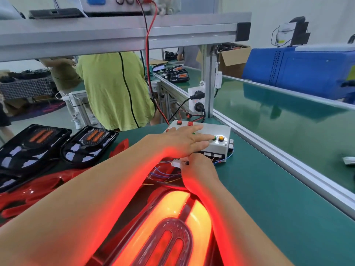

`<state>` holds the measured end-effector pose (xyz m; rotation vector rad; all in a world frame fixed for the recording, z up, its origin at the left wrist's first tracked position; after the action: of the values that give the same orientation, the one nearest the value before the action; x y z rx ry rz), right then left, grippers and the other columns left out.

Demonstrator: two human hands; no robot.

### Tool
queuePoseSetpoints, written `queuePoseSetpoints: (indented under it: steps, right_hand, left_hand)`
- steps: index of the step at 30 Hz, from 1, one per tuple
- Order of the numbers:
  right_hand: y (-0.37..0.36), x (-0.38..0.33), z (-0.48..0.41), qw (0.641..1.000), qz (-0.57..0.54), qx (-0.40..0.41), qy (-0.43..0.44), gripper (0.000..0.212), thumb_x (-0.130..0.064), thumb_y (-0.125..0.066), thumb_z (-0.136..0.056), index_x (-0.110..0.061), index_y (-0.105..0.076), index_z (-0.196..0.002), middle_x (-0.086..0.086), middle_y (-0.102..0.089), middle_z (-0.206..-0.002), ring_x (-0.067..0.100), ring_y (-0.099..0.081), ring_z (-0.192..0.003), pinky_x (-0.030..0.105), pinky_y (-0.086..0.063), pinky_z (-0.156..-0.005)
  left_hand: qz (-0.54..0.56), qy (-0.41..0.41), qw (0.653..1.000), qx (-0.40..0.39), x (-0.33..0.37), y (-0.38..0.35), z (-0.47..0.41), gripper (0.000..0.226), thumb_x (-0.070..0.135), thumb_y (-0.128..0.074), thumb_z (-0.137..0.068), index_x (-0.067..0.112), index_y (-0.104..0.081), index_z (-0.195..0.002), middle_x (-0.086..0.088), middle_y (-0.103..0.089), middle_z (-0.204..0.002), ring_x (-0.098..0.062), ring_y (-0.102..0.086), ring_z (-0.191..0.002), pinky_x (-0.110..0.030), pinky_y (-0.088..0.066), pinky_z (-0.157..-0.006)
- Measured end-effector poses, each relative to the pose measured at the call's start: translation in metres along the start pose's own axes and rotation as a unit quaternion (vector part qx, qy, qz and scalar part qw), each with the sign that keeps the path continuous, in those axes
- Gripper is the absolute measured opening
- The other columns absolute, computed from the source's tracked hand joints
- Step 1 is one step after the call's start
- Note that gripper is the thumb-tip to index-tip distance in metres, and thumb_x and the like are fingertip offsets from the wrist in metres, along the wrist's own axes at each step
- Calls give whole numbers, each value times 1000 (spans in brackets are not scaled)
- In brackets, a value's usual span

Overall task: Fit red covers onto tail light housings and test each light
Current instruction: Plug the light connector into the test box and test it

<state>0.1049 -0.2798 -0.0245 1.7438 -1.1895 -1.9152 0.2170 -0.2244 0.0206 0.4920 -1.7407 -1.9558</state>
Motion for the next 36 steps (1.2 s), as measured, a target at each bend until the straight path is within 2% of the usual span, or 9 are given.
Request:
queuePoseSetpoints:
  steps: [6, 16, 18, 20, 22, 25, 27, 31, 36]
  right_hand:
    - [0, -1, -1, 999, 17, 8, 27, 25, -19, -45, -99, -11, -65, -112, 13, -67, -115, 33, -60, -107, 30, -38, -74]
    - [1, -2, 1, 1000, 7, 4, 13, 23, -21, -44, -99, -13, -65, -102, 10, -68, -105, 31, -62, -100, 29, -36, -71]
    - [2, -4, 2, 1000, 3, 4, 20, 22, -22, -43, -99, -14, -64, -100, 11, -68, -104, 32, -61, -100, 30, -37, -71]
    - [4, -5, 2, 1000, 2, 9, 25, 19, -19, -45, -97, -19, -63, -89, 9, -66, -94, 33, -60, -97, 30, -35, -70]
    - [6, -8, 3, 999, 8, 8, 31, 22, -17, -46, -96, -22, -60, -80, 7, -64, -88, 32, -60, -93, 30, -36, -69]
    - [9, -11, 4, 999, -38, 19, 25, 22, -21, -50, -99, -19, -69, -110, 7, -70, -111, 28, -61, -107, 29, -42, -80]
    - [10, -11, 5, 996, -83, 34, 22, 23, -20, -51, -98, -18, -69, -112, 4, -71, -109, 25, -62, -104, 28, -42, -80]
    - [10, -12, 5, 993, -112, 38, 23, 25, -15, -49, -97, -18, -69, -111, -4, -63, -91, 17, -55, -84, 27, -37, -68]
    - [14, -13, 8, 982, -184, 31, 20, 34, -14, -50, -97, -17, -64, -128, 3, -68, -110, 20, -61, -95, 27, -45, -78]
  left_hand:
    - [-9, 0, 1000, 3, -1, 1, 2, 51, 69, -13, -95, 61, -14, -146, 9, 1, -166, -18, -1, -152, -58, -8, -118]
    - [-3, 8, 1000, 2, 5, 5, 7, 50, 65, -16, -98, 59, -17, -147, 9, -1, -166, -17, -3, -152, -58, -9, -118]
    - [5, 8, 1000, 26, 10, 11, 13, 49, 60, -19, -101, 54, -18, -150, 8, -3, -166, -16, -5, -152, -55, -9, -119]
    - [43, 7, 996, 77, 15, 21, 24, 50, 53, -24, -103, 45, -19, -153, 6, -7, -166, -15, -8, -151, -51, -10, -121]
    - [89, 1, 987, 135, 19, 32, 37, 50, 43, -27, -106, 32, -23, -155, 3, -13, -165, -13, -11, -150, -40, -9, -122]
    - [178, 0, 959, 219, 18, 43, 65, 48, 38, -31, -106, 20, -37, -151, 0, -30, -157, -6, -18, -145, -8, -6, -113]
    - [215, -1, 937, 274, 19, 44, 89, 44, 35, -34, -106, 14, -50, -141, 3, -43, -137, -2, -30, -133, 9, -9, -95]
    - [233, 14, 921, 312, 21, 33, 131, 42, 33, -36, -105, 6, -61, -125, 8, -50, -118, 14, -43, -103, 9, -19, -88]
    - [285, 96, 900, 316, 19, 12, 175, 47, 48, -36, -98, 24, -61, -129, 20, -52, -127, 16, -45, -113, 6, -23, -93]
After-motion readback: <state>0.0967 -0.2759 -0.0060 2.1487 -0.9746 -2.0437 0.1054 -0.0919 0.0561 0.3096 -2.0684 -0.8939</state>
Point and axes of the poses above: each hand's wrist, its own z-axis away from the middle knuckle, its own y-axis out of the back of the hand, x = y × z, the point moved 1 cm from there along -z, towards the middle knuckle
